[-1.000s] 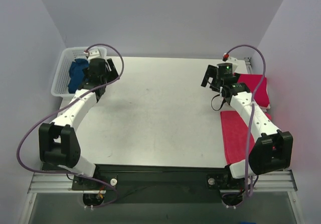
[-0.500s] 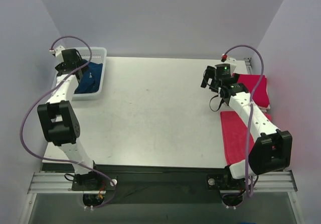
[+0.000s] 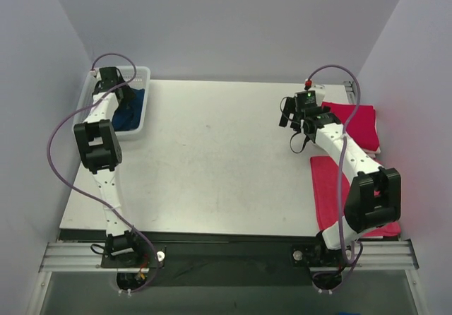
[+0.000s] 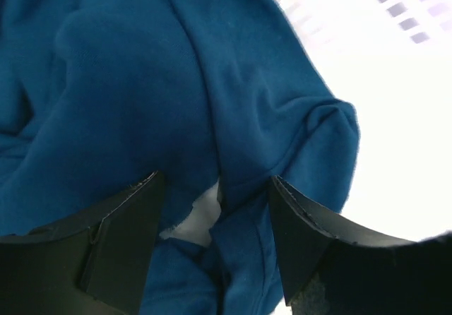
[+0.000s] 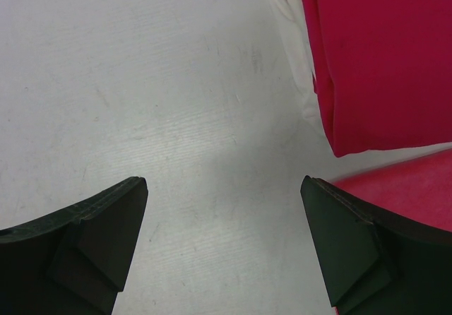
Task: Fold and stack the t-shirts
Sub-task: Grab crumpled tshirt from bin with the left arm
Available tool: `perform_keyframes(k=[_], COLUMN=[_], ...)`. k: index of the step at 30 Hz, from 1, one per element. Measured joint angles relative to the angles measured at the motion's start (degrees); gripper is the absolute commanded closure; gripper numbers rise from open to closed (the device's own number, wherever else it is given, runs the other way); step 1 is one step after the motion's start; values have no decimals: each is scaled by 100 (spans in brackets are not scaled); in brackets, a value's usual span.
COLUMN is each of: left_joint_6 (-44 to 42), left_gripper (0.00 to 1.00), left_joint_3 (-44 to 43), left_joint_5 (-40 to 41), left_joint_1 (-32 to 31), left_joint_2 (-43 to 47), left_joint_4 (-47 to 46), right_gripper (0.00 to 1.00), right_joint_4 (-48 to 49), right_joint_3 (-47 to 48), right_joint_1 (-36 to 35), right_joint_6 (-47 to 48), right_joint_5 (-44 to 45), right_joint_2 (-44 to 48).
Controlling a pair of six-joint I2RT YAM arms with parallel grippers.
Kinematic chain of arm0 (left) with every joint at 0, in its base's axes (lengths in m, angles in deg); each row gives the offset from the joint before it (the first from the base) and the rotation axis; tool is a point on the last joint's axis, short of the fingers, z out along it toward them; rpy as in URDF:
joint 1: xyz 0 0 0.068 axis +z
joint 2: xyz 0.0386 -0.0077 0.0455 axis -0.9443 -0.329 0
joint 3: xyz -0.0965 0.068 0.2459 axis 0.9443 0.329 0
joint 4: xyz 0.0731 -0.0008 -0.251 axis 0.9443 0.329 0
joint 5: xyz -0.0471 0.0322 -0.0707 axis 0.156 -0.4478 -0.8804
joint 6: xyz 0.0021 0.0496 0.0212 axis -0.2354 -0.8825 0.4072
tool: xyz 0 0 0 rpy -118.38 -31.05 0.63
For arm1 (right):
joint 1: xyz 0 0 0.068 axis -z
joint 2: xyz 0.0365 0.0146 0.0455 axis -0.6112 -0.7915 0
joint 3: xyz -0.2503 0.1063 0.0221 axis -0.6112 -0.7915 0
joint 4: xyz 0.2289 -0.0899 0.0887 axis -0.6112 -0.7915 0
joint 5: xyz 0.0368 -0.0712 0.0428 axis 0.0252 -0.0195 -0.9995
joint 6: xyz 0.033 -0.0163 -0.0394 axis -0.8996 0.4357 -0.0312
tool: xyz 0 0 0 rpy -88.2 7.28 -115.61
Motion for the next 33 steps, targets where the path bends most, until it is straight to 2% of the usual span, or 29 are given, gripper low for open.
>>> perform_keyframes(k=[3,6,7,9,10,11,18,22,28,33], left_joint_6=[44,96,103,127,127,149,94,94,-2,-240], left_gripper=[29,38,54,73,96,100,100,100,100,100], left_joint_3=[-553,-992,-1104,-1311,-1388,-1440,-1447,-1029,-107,804], left_joint_5=[-52,-98,-122,-177,-214,-258,-420,-490,-450,-356], left_joint_1=[0,0,2,4,7,9,11,2,-105,-393], left_joint_2=[-398,-625,-686,-798,-844,-874,-866,-492,769,2382], left_joint_4=[345,610,675,804,855,890,942,872,627,-170], right_gripper=[5,5,5,6,6,7,7,8,8,8], right_joint_4=[-28,-81,-85,-90,-109,-122,-234,-282,-299,-306], right_joint_3=[57,116,133,170,190,208,308,308,308,304], right_joint_1=[0,0,0,0,0,0,-42,-120,-225,-262], right_joint_6=[-17,-46,-59,-92,-120,-149,-282,-317,-323,-323], right_joint_5=[2,7,11,15,15,15,13,11,11,0], right_joint_2=[-109,-177,-192,-225,-238,-247,-326,-326,-326,-313])
